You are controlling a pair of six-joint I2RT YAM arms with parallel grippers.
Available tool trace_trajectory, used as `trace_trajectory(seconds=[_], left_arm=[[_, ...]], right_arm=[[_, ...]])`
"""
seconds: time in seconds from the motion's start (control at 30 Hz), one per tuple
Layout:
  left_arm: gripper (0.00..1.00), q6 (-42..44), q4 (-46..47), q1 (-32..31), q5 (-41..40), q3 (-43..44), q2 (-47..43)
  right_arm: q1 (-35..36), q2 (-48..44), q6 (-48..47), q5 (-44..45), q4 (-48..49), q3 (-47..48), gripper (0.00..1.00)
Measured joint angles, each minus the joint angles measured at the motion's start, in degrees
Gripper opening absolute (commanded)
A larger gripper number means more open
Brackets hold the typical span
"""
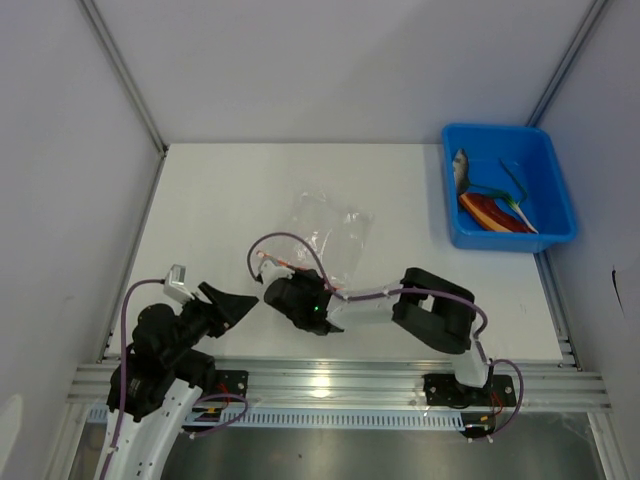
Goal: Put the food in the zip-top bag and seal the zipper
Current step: Pick up the zipper food storage bag at the center of the board.
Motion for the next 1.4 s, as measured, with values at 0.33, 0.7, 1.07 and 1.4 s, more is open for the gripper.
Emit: trace_trajectory(seconds=[0.33,0.7,1.07,1.4], left_arm=[[0.63,0.9,5.6,0.0,0.9,-0.1,4.6],[0.70,2.5,15.0,0.0,3.5,4.7,24.2],[0.68,2.8,22.3,0.0,3.3,7.4,37.4],[0.44,3.3,25.9,-0.7,3.5,6.9,44.0]], right_arm=[[-7.4,-14.9,17.4,-16.3,-19.8,15.0,0.00],[-10.6,-17.8,26.0,-32.9,-30.2,16.7,0.00],[-10.6,-20.9,28.9,-39.1,-32.2,18.2,0.00],[-12.3,-23.1,30.7,-44.2,-32.5,19.6,0.00]])
